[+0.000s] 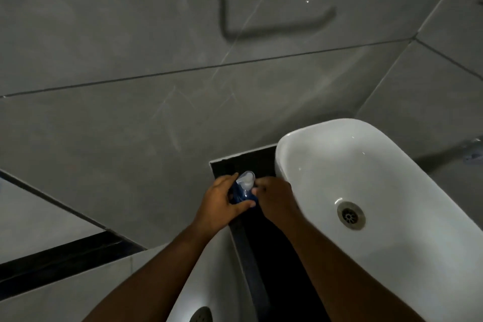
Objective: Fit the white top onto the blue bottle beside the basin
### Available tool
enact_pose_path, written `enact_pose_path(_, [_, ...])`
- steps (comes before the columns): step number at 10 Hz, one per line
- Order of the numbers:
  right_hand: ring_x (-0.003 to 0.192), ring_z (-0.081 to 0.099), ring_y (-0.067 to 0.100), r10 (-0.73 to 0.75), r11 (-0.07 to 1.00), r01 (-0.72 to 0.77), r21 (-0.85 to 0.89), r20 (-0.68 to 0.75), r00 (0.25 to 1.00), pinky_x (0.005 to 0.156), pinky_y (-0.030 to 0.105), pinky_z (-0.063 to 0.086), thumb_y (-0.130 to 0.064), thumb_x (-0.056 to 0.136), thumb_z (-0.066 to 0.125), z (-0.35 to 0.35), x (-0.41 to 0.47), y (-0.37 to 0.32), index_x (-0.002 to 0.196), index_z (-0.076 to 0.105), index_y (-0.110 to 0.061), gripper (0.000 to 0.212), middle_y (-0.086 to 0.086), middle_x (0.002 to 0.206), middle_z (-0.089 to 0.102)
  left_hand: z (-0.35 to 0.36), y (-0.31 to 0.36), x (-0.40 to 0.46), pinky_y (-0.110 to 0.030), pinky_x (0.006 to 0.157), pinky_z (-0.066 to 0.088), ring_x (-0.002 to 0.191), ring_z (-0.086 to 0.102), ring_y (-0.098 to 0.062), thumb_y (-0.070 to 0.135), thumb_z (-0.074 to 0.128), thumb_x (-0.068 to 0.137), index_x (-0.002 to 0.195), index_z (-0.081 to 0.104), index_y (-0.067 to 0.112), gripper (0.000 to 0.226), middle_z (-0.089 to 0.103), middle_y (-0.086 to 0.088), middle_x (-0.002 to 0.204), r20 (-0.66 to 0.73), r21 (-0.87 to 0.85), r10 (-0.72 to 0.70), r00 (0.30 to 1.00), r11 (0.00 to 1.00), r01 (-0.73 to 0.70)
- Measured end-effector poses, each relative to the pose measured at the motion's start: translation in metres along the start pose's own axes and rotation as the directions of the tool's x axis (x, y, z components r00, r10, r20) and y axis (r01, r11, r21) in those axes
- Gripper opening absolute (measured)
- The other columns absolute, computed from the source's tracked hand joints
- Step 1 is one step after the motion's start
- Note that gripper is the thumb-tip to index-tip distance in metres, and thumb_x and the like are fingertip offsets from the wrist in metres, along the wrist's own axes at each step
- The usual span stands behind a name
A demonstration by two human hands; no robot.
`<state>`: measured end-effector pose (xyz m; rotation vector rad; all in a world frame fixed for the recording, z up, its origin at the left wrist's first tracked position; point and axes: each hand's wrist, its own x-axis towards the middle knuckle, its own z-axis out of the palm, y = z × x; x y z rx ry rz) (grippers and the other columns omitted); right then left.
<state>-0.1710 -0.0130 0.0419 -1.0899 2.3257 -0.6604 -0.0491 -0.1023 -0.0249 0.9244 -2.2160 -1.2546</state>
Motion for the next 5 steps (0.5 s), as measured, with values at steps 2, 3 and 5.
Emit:
enact_pose_path(2, [0.087,0.065,0.031,-0.034,0.999,0.033,-0.029,-0.034,0.999,0.070,0.028,0.041,-0.012,0.085,0.058,0.009,0.073,-0.025,0.091,0.070,-0.003,0.017,0.018,0.094,0.072,-0.021,-0.023,0.066,-0.025,0.080,0.053,0.090,0.066,-0.020,0.024,0.095,0.060,0.113,0.067,0.013,0.060,0.062,-0.005,0.101,-0.092,-0.014,-0.050,0.994,0.999,0.049])
enact_pose_path(3, [0.092,0.064,0.033,-0.056,0.998,0.054,-0.035,-0.055,0.997,0.079,0.032,0.045,-0.013,0.085,0.059,0.013,0.087,-0.030,0.094,0.071,-0.003,0.018,0.018,0.099,0.072,-0.025,-0.031,0.078,-0.035,0.082,0.056,0.093,0.068,-0.022,0.036,0.089,0.056,0.115,0.067,0.016,0.066,0.063,-0.005,0.104,-0.086,-0.057,-0.065,0.994,0.997,0.060])
enact_pose_path(5, [0.093,0.062,0.034,-0.041,0.998,0.038,-0.052,-0.058,0.997,0.082,0.036,0.043,-0.017,0.089,0.057,0.011,0.090,-0.037,0.093,0.067,0.001,0.021,0.020,0.100,0.070,-0.025,-0.031,0.084,-0.050,0.093,0.053,0.106,0.067,-0.020,0.038,0.082,0.059,0.124,0.062,0.025,0.069,0.068,-0.006,0.118,-0.054,-0.203,-0.034,0.998,0.979,0.023])
